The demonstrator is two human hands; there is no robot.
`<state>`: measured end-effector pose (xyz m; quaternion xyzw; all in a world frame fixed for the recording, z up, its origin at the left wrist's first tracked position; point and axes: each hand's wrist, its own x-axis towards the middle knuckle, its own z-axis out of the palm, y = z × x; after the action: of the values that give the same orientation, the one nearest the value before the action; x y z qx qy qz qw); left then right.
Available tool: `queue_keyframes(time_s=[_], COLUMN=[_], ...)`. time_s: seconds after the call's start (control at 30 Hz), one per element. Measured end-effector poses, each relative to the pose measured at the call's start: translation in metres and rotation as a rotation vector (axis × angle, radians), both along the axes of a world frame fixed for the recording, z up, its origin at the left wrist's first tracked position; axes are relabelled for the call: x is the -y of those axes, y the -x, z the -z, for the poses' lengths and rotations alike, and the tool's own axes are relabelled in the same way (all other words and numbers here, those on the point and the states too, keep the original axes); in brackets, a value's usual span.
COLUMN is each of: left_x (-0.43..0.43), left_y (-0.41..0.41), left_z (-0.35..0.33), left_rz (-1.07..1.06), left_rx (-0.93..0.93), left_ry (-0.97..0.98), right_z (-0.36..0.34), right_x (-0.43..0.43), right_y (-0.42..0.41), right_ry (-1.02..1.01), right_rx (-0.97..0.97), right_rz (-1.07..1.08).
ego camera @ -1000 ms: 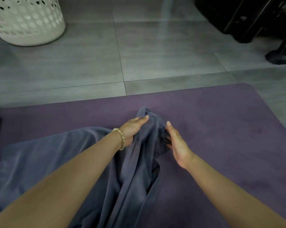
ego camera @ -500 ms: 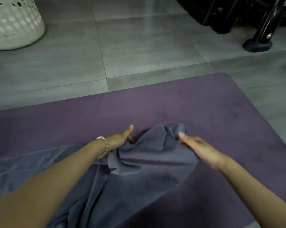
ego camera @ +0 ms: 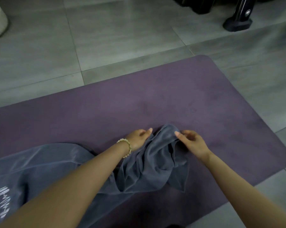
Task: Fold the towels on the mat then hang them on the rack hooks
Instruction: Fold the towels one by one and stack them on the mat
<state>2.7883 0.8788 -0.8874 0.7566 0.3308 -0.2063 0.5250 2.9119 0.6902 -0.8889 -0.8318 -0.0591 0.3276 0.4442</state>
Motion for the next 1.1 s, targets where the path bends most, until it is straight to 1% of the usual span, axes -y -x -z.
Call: queue_keyframes(time_s=[0.03,0.07,0.1,0.13,0.17,0.2,0.27,0.3,0.33,0.37,0.43,0.5,0.57,0.6,0.67,0.77,0.83,0.93,0.97,1.0,1.03,1.1], left_x=[0.004,0.008,0.011,0.013,0.011,0.008,-0.002,-0.008,-0.011,-0.011,-0.015,-0.016,-0.016,-0.017,-0.018,-0.019,-0.022,-0.033,-0.038,-0.043,-0.049,-0.064], left_y=[-0.004,-0.007,-0.010,-0.012,-0.014,-0.017,-0.025,-0.030,-0.035,-0.041,-0.057,-0.069,-0.081,-0.087,-0.096,-0.110,-0.121,-0.142,-0.149,-0.156,-0.162,-0.169], left_z=[0.005,0.004,0.003,0.002,0.002,-0.002,0.001,0.000,-0.009,-0.024,-0.052,-0.080,-0.103,-0.110,-0.126,-0.146,-0.157,-0.168,-0.170,-0.170,-0.169,-0.156], left_rz=[0.013,0.023,0.031,0.033,0.039,0.002,-0.144,-0.198,-0.222,-0.229,-0.209,-0.136,-0.066,-0.039,-0.025,-0.100,-0.200,-0.345,-0.391,-0.415,-0.392,-0.224], left_rx=[0.000,-0.017,-0.015,-0.032,-0.040,-0.088,-0.157,-0.134,-0.102,-0.047,0.106,0.202,0.277,0.315,0.411,0.510,0.546,0.632,0.658,0.674,0.661,0.558], left_ry=[-0.039,-0.077,-0.107,-0.098,-0.063,0.028,0.218,0.281,0.308,0.337,0.407,0.470,0.382,0.304,0.267,0.404,0.469,0.545,0.532,0.458,0.297,-0.176], right_z=[-0.002,-0.003,-0.004,-0.007,-0.011,-0.017,-0.031,-0.039,-0.045,-0.051,-0.060,-0.067,-0.076,-0.081,-0.094,-0.111,-0.113,-0.101,-0.095,-0.089,-0.086,-0.086], right_x=[0.002,0.004,0.006,0.006,0.007,0.006,0.006,0.005,0.004,0.003,-0.001,-0.005,-0.010,-0.011,-0.015,-0.016,-0.014,-0.001,0.005,0.012,0.019,0.031], right_y=[0.003,0.007,0.009,0.011,0.010,0.008,0.003,0.002,0.001,0.000,-0.004,-0.010,-0.018,-0.022,-0.026,-0.031,-0.037,-0.042,-0.041,-0.039,-0.037,-0.036], right_ry=[-0.014,-0.028,-0.065,-0.119,-0.180,-0.237,-0.313,-0.337,-0.346,-0.357,-0.391,-0.433,-0.467,-0.486,-0.536,-0.573,-0.507,-0.269,-0.196,-0.159,-0.153,-0.173], right_rx=[-0.113,-0.168,-0.172,-0.153,-0.142,-0.164,-0.321,-0.421,-0.479,-0.493,-0.466,-0.440,-0.418,-0.411,-0.424,-0.388,-0.319,-0.289,-0.297,-0.303,-0.317,-0.375], right_rz=[-0.075,-0.140,-0.167,-0.169,-0.162,-0.170,-0.259,-0.324,-0.358,-0.348,-0.245,-0.162,-0.124,-0.135,-0.230,-0.322,-0.340,-0.404,-0.419,-0.419,-0.397,-0.314])
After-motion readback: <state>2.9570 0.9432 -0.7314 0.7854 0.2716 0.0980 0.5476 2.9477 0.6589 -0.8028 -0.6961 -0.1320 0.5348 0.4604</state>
